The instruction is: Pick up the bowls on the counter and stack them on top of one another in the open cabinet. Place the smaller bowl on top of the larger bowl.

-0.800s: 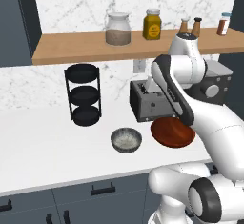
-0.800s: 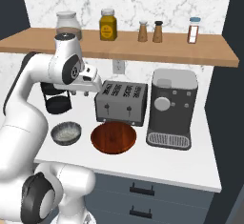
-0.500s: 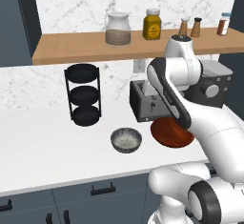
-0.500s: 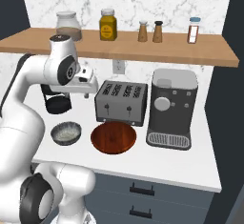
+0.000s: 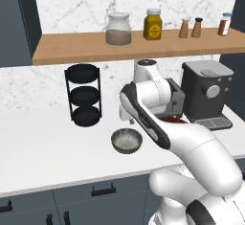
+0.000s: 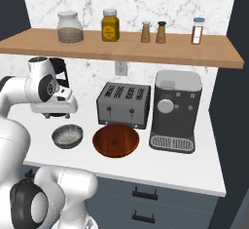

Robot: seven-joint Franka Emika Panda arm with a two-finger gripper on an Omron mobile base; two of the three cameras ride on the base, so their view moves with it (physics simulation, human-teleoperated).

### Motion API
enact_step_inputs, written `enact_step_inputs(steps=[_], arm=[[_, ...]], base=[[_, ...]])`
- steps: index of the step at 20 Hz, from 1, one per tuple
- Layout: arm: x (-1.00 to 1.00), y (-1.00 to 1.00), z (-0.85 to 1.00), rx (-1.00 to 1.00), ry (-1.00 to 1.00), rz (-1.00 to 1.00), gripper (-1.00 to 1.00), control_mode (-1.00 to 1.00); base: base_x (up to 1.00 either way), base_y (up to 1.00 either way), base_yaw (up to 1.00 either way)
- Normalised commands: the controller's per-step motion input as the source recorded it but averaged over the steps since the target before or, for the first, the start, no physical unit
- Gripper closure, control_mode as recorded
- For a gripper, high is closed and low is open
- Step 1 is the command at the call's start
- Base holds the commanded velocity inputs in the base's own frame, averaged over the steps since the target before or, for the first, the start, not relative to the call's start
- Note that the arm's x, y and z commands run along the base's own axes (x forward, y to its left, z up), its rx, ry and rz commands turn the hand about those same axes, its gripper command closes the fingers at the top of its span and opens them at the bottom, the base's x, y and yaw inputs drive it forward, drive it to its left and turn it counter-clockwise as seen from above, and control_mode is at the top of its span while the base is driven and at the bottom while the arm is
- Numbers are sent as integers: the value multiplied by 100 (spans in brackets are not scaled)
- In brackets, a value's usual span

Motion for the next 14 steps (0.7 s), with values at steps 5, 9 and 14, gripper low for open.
enact_step_inputs(steps=[5,9,14], arm=[[0,0,-66,0,13,0,-100,-100],[4,-23,-61,0,8,-1,-100,-100],[16,-10,-43,3,0,-8,-100,-100]], base=[[0,0,0],[0,0,0],[0,0,0]])
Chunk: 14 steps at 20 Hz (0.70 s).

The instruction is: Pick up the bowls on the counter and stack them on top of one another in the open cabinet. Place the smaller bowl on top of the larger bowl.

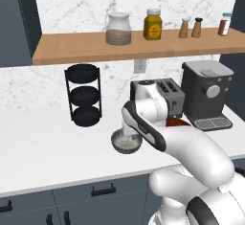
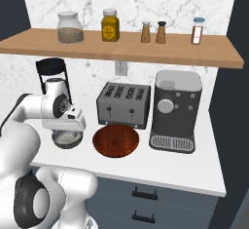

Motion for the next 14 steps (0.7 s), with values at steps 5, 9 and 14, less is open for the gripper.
enact_step_inputs(steps=[5,9,14], arm=[[39,0,-28,6,-1,-10,-100,-100],[45,-1,-25,7,-1,-9,-100,-100],[37,0,-27,2,0,-8,-100,-100]], base=[[0,0,0],[0,0,0],[0,0,0]])
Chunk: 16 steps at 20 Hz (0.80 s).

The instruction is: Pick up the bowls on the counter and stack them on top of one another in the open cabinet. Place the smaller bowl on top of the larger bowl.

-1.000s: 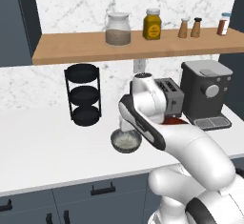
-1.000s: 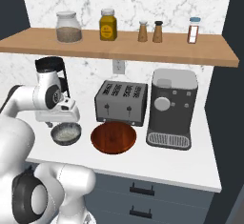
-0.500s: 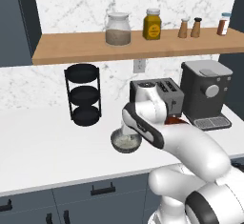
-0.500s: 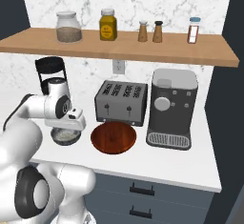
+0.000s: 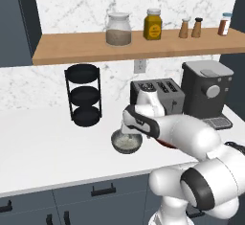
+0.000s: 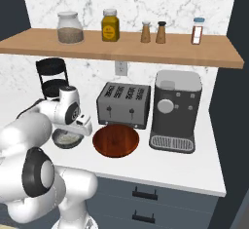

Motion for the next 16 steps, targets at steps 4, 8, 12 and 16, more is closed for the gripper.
enact_step_inputs(steps=[4,8,12,16], arm=[[27,0,-33,0,0,-7,-100,-100],[4,0,-11,0,1,-2,-100,-100],[0,0,-24,0,1,0,-100,-100],[0,0,-40,0,0,0,-100,-100]], base=[[0,0,0],[0,0,0],[0,0,0],[0,0,0]])
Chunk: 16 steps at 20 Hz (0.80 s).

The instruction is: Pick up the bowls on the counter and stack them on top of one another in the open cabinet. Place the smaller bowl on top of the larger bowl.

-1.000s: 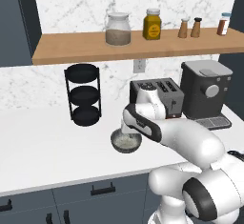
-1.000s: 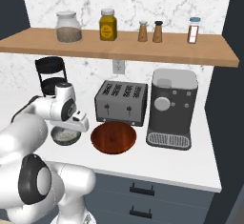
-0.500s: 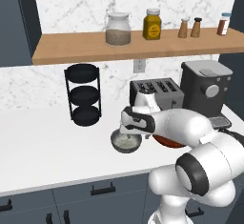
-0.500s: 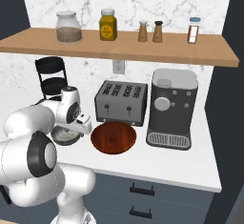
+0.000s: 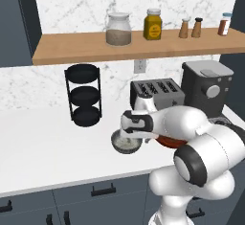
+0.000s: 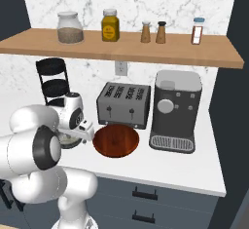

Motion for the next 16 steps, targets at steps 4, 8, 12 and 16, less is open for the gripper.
enact_step_inputs(steps=[4,8,12,16], arm=[[0,0,-24,0,0,0,100,-100],[0,0,0,0,0,0,100,-100],[0,0,1,0,0,0,100,-100],[0,0,34,0,-4,-2,100,-100]], base=[[0,0,0],[0,0,0],[0,0,0],[0,0,0]])
